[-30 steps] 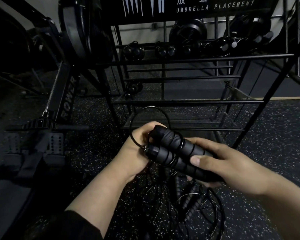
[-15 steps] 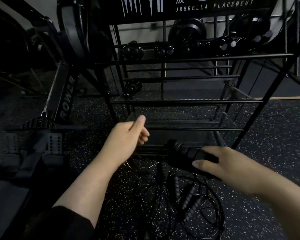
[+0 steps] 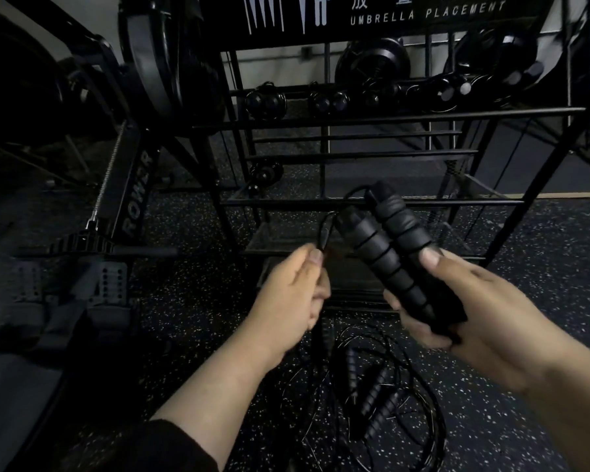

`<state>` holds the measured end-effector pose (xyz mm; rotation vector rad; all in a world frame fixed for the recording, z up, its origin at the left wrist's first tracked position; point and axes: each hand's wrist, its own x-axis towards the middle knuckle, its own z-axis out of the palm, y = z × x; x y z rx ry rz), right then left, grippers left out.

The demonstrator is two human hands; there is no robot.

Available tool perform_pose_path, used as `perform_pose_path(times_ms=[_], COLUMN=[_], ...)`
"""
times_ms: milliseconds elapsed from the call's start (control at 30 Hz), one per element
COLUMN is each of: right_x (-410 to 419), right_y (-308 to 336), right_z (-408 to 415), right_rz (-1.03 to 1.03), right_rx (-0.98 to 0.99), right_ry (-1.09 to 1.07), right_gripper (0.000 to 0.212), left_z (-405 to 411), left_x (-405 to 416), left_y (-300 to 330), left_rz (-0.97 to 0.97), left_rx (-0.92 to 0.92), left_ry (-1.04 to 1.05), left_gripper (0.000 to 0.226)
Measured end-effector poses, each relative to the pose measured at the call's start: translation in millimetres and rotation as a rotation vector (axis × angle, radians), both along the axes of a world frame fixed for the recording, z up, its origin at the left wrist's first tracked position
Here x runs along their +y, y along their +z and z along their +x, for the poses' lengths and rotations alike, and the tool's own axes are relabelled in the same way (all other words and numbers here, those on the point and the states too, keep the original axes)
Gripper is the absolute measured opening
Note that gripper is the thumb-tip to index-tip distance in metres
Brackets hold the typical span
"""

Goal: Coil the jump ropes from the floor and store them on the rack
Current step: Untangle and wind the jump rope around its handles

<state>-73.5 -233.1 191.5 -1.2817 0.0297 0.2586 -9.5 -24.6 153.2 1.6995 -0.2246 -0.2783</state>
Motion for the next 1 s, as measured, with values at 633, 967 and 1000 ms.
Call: perform_pose_path(times_ms=[633, 967, 1000], right_x=[11.8, 0.7, 0.3], right_y=[-15.8, -5.4, -6.2], right_z=[0.9, -0.8, -0.5], right_rz=[-1.17, -1.13, -1.11], right_rx=[-0.086, -0.108, -0.12], right_ry=[0.235, 0.518, 0.529], right_gripper=[0.049, 0.035, 0.034], left_z=[-5.7, -13.3, -13.1], left_x=[3.1, 13.1, 13.1], left_y=[32.5, 46.1, 47.2], left_rz=[1.089, 0.868, 0.854], left_rx=[-0.461, -0.422, -0.414], left_ry=[-0.455, -0.537, -0.537], left_gripper=[0.034, 0.033, 0.036])
